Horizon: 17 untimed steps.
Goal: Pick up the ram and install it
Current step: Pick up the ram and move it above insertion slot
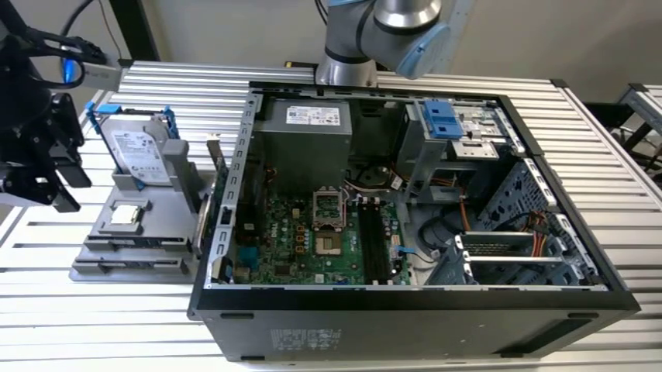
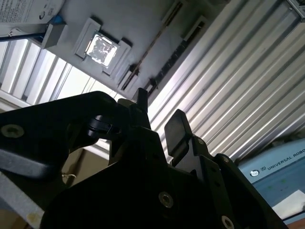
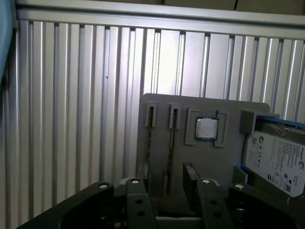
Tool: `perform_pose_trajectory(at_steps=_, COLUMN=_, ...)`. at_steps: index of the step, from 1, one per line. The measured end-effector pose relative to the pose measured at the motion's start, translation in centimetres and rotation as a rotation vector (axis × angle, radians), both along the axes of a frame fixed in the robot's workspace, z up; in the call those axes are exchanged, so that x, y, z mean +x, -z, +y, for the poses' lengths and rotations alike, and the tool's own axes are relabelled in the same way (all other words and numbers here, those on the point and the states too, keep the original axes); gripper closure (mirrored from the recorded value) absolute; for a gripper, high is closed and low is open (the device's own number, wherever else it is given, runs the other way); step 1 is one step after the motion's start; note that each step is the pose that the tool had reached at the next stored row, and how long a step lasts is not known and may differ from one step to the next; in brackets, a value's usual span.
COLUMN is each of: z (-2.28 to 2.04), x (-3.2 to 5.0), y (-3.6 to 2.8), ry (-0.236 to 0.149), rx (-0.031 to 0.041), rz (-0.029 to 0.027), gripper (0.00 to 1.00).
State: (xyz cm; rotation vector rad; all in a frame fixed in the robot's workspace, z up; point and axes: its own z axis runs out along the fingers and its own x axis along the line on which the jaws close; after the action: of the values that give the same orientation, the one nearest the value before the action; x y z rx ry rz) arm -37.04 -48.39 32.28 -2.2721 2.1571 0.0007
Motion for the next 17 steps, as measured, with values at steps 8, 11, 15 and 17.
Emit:
perform_pose_trajectory(at_steps=8, z=0.01, x=0.0, y=1.2, ry=0.0, rx=0.0001, rz=0.0001, gripper=0.0)
perform_pose_trajectory(at_steps=11, z=0.02, x=0.0, y=1.57, ry=0.0, rx=0.0001, rz=0.0, gripper=0.0)
perform_pose_trajectory(at_steps=15, z=0.05, x=0.0, y=2.02, ry=0.0, rx=0.0, rz=0.0001, gripper=0.0)
perform_pose_trajectory(at_steps=17, z=0.06, x=0.0, y=2.26, ry=0.0, rx=0.0, rz=0.0001, gripper=0.0)
